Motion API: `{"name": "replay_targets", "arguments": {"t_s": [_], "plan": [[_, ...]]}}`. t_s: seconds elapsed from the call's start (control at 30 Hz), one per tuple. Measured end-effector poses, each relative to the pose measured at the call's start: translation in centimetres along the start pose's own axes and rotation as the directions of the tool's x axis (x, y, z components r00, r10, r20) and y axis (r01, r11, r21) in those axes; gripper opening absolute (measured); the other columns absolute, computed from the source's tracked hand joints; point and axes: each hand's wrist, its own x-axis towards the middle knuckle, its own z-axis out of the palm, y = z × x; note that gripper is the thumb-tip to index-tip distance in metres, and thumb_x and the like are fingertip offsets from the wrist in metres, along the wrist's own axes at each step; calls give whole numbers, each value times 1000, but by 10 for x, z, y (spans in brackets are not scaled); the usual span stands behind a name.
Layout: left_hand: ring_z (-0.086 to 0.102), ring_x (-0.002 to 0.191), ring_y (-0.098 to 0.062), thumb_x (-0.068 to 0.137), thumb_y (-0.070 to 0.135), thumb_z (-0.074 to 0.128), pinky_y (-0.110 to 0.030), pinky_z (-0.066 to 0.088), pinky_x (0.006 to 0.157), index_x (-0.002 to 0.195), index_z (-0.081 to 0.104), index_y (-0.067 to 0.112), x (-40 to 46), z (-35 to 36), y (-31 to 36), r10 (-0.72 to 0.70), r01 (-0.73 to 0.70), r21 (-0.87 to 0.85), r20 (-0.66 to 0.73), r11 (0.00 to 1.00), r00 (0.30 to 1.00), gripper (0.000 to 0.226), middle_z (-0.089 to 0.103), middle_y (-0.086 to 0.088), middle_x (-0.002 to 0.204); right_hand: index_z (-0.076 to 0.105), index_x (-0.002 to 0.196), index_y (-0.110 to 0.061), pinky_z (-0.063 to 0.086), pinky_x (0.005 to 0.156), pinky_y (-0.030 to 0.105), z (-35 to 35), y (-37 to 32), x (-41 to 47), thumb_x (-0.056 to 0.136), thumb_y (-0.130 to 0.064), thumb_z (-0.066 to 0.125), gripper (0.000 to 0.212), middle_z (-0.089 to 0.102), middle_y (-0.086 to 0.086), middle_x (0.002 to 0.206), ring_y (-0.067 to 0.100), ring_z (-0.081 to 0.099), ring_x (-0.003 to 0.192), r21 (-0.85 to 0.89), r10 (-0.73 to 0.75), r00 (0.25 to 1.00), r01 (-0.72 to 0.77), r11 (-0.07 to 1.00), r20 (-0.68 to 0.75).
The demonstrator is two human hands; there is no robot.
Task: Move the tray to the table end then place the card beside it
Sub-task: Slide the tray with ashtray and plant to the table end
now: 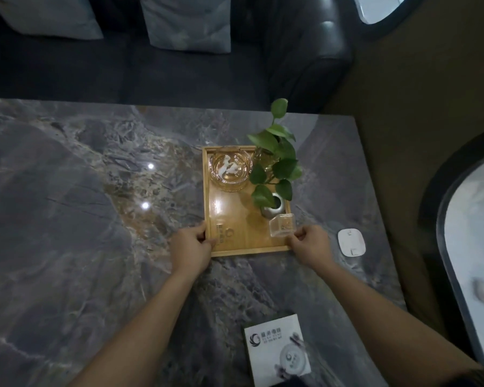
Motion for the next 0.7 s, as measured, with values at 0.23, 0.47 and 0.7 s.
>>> {"name": "replay_targets", "arguments": {"t_s": [0.23,0.47,0.7], "plan": [[63,89,-8,79,11,77,-23,47,82,126,63,11,4,29,27,-20,20,-7,-4,1000,1000,49,75,-3,106,65,58,0,46,54,32,-25,19,19,77,-15,65,24,68,16,59,28,64,59,-5,-10,1000,10,1000,-14],[59,73,6,81,10,75,-8,45,66,122,67,17,5,58,53,-31,31,-56,-8,998,999,42,75,6,102,69,65,1,48,55,30,-49,40,44,81,-16,62,25,70,16,65,29,66,64,28,11,1000,-12,1000,15],[66,81,-5,80,9,76,-22,53,79,124,66,17,12,89,76,-57,56,-93,-11,994,998,45,77,0,103,68,61,0,53,57,35,-74,61,66,83,-13,62,26,69,16,62,28,66,62,4,-15,1000,15,1000,23]]}}
